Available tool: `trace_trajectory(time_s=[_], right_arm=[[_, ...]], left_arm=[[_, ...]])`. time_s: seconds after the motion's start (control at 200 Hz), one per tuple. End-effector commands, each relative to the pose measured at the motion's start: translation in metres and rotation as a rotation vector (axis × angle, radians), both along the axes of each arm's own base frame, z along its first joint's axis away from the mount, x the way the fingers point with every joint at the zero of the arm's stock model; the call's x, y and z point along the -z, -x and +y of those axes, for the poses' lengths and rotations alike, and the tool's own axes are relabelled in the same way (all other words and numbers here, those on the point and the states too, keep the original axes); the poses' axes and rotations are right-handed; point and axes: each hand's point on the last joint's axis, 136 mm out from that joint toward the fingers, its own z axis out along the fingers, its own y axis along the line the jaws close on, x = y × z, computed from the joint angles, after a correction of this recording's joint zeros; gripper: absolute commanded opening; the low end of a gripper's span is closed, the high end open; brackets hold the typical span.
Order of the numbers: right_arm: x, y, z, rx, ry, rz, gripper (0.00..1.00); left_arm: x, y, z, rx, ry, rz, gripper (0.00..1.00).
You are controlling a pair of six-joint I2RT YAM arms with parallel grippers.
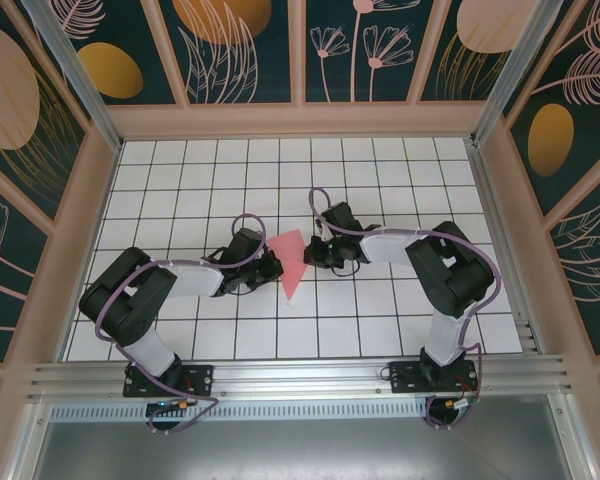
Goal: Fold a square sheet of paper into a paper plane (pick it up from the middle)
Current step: Third fold the triangle at the center of the table.
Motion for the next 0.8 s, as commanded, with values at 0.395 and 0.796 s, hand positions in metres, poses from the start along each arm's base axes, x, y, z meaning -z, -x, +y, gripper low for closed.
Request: trace_trajectory(time_s=[0.395,0.796], right_arm=[[-0.033,-0.019,-0.003,-0.001,-0.002,-0.097,0.06],[0.006,-0.015,-0.01,0.004,0.067,-0.018,0.06]], left_arm=[[0.022,0.016,0.022,-0.012,-0.112,0.064,0.0],[0.021,0.014,0.021,-0.006,-0.115,0.055,0.0]])
